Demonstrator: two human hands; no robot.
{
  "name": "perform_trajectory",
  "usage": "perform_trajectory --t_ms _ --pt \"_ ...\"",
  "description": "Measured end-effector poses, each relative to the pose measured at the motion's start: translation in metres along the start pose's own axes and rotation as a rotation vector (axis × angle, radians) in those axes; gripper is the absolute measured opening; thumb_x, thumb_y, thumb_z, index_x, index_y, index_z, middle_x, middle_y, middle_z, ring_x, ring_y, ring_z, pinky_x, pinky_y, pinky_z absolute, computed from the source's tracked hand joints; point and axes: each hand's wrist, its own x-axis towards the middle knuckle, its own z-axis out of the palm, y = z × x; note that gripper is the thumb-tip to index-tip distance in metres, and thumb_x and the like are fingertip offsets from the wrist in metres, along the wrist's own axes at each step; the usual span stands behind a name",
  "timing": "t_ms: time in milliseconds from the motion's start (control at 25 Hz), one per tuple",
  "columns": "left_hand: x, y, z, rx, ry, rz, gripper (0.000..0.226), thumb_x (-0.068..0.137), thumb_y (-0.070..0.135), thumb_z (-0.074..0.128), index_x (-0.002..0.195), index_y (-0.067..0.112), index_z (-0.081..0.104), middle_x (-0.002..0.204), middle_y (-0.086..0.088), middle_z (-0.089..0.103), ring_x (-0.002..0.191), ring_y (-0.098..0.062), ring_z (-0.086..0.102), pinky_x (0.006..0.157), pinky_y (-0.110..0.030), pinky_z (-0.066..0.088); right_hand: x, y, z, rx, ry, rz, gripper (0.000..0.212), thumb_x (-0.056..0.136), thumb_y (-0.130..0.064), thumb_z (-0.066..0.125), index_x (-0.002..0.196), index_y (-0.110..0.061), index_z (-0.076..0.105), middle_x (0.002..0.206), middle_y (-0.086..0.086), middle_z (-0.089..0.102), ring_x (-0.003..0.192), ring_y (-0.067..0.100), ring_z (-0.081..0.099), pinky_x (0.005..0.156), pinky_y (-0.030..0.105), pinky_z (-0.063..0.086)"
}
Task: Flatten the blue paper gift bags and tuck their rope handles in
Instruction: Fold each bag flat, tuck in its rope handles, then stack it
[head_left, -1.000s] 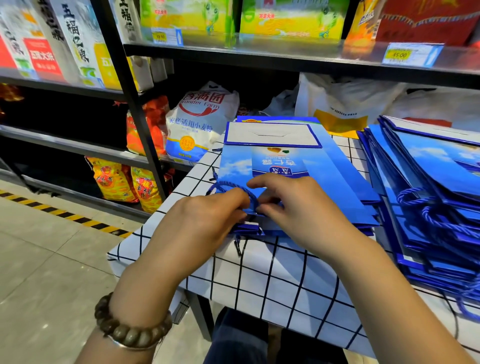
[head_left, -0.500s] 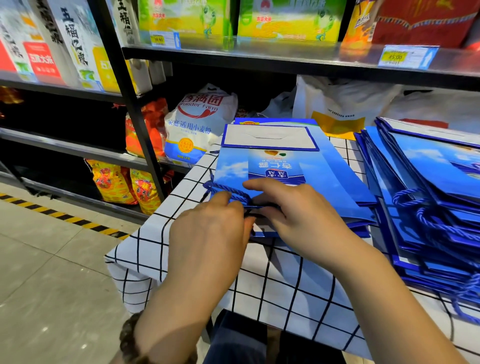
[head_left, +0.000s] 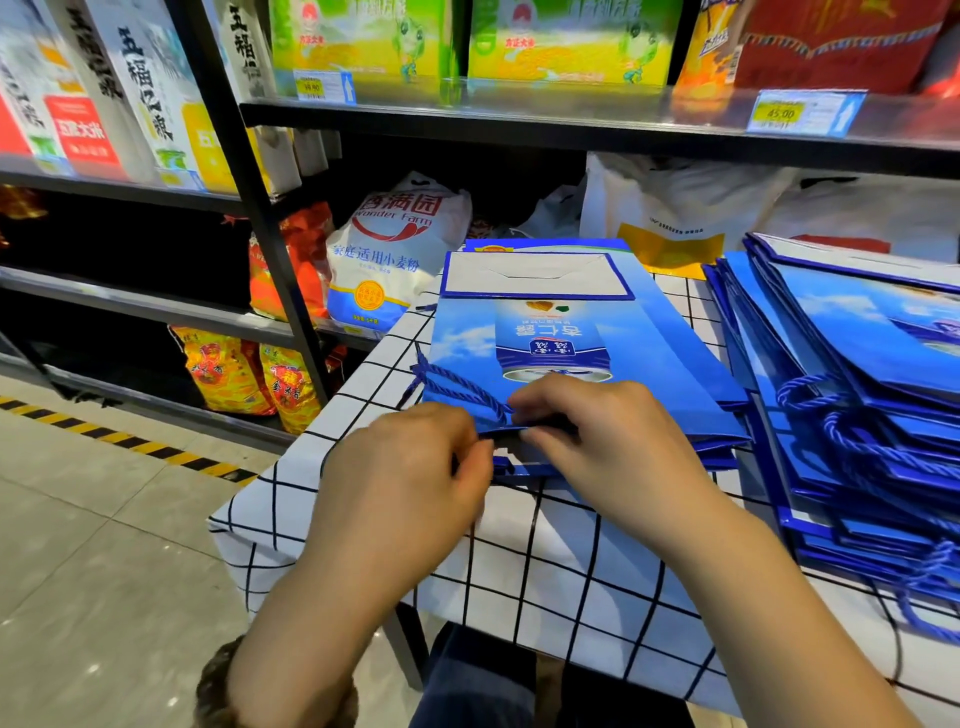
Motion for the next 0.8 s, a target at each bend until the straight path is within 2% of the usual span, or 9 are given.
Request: perform_trajectory --t_ms 80,120,240,320,400,520,600,680,800 --pt "0.007 -0.007 -0.001 -0.321 0.043 -0.128 0.03 0.074 0.045 0.05 0.057 0.021 0.057 0.064 0.01 0.063 0.062 -0.005 0.058 0.056 -0.028 0.044 -0.007 0.004 0.003 -0.042 0.13 -0.044 0.01 0.078 -0.024 0.062 0.085 -0.024 0.069 0.081 -0.008 0.071 0.078 0.02 0.066 0.064 0.039 0.054" --pt "0.01 -0.008 -0.003 -0.355 0.073 -0.161 0.034 0.076 0.046 0.051 0.057 0.02 0.059 0.063 0.01 0.062 0.064 -0.005 0.057 0.057 -0.028 0.043 -0.011 0.006 0.006 -0.034 0.182 -0.07 0.009 0.075 -0.024 0.062 0.081 -0.023 0.069 0.077 -0.007 0.071 0.072 0.019 0.066 0.059 0.04 0.055" --pt "0.025 -0.002 0.0 -0.073 -0.004 -0.108 0.039 0.085 0.05 0.052 0.067 0.018 0.067 0.064 0.002 0.061 0.067 -0.013 0.055 0.054 -0.028 0.039 -0.017 0.008 0.011 -0.009 0.254 -0.119 0.012 0.075 -0.027 0.059 0.079 -0.021 0.069 0.075 -0.008 0.071 0.068 0.017 0.067 0.054 0.037 0.056" --pt "0.034 0.007 0.008 -0.04 -0.106 -0.099 0.035 0.081 0.051 0.055 0.07 0.021 0.068 0.065 0.002 0.062 0.068 -0.014 0.056 0.053 -0.026 0.037 -0.019 0.008 0.014 -0.012 0.261 -0.126 0.02 0.077 -0.032 0.052 0.079 -0.022 0.069 0.076 -0.007 0.071 0.068 0.017 0.067 0.053 0.036 0.055" --pt "0.039 0.013 0.014 -0.074 -0.158 -0.1 0.028 0.081 0.046 0.058 0.069 0.022 0.066 0.067 0.004 0.063 0.074 -0.016 0.058 0.059 -0.027 0.039 -0.021 0.008 0.016 -0.022 0.252 -0.129 0.021 0.077 -0.032 0.049 0.079 -0.022 0.067 0.076 -0.007 0.07 0.069 0.018 0.067 0.052 0.034 0.055" --pt "0.044 0.013 0.018 -0.188 -0.026 -0.198 0.026 0.084 0.04 0.06 0.063 0.024 0.058 0.065 0.008 0.058 0.076 -0.02 0.059 0.064 -0.029 0.044 -0.025 0.009 0.015 -0.092 0.256 -0.144 0.02 0.076 -0.034 0.048 0.078 -0.023 0.065 0.076 -0.009 0.07 0.069 0.015 0.066 0.05 0.028 0.054" --pt "0.042 0.014 0.019 -0.271 0.011 -0.226 0.029 0.082 0.038 0.063 0.057 0.024 0.057 0.062 0.009 0.06 0.072 -0.019 0.06 0.066 -0.032 0.048 -0.026 0.006 0.014 -0.246 0.208 -0.153 0.027 0.073 -0.045 0.05 0.076 -0.024 0.066 0.074 -0.01 0.067 0.068 0.015 0.065 0.05 0.025 0.051" --pt "0.038 0.017 0.02 -0.338 -0.024 -0.217 0.027 0.08 0.038 0.065 0.056 0.026 0.059 0.059 0.012 0.061 0.067 -0.013 0.06 0.067 -0.032 0.05 -0.023 0.001 0.017 -0.45 0.141 -0.161 0.034 0.061 -0.053 0.062 0.076 -0.022 0.067 0.071 -0.007 0.063 0.066 0.019 0.061 0.051 0.025 0.045" --pt "0.032 0.018 0.02 -0.449 0.039 -0.142 0.016 0.081 0.038 0.063 0.065 0.037 0.06 0.073 0.016 0.064 0.072 -0.005 0.06 0.073 -0.03 0.051 -0.015 -0.006 0.024 -0.547 0.184 -0.186 0.027 0.059 -0.04 0.074 0.071 -0.017 0.065 0.063 -0.001 0.06 0.059 0.023 0.057 0.044 0.024 0.038"
